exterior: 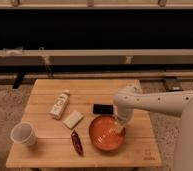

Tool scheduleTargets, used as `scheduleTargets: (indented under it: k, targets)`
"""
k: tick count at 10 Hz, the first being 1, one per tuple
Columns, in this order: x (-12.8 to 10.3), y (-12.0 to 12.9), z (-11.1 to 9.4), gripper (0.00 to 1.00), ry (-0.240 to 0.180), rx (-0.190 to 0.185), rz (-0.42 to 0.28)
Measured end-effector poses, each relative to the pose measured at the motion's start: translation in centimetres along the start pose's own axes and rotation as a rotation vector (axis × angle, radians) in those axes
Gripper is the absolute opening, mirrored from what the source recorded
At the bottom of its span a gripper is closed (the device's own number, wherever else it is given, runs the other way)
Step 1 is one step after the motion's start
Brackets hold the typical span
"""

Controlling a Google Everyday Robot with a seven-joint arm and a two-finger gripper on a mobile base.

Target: Drag the ceramic bowl in a circle

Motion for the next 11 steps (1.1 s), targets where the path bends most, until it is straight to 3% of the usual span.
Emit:
scheduleTargets:
  k: [4, 8, 11]
  targets:
    - [4.3, 0.2, -1.1, 0.01, -0.001, -0.003, 0.126]
    - [6.6, -2.0, -5.8, 0.0, -0.043, 0.079, 0.222]
    - [6.0, -6.3, -6.4, 0.0, -0.046, 0.12, 0.25]
